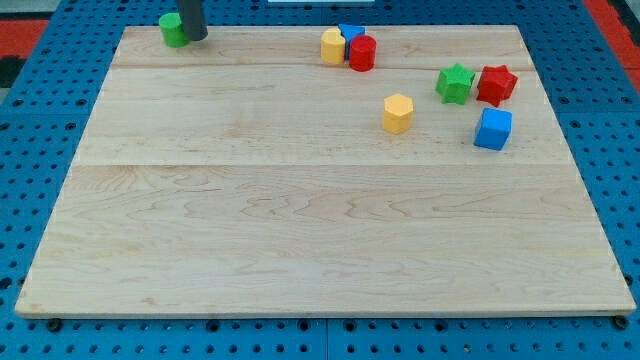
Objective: Push green circle towards left top corner of the board
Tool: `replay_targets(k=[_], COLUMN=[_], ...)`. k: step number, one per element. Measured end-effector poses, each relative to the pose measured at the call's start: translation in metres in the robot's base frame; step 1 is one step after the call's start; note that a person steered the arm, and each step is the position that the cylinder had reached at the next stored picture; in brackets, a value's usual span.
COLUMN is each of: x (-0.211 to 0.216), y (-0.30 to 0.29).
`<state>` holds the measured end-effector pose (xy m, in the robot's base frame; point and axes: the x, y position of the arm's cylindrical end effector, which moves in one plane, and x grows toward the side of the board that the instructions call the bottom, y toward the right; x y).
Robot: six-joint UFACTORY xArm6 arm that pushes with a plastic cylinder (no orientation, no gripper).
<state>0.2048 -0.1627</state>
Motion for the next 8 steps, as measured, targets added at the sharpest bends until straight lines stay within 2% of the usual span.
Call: replay_targets(k=[1, 2, 3, 8], x=[-0.007, -0.011, -0.014, -0.013], y=[0.022, 0.01, -0.027, -0.037])
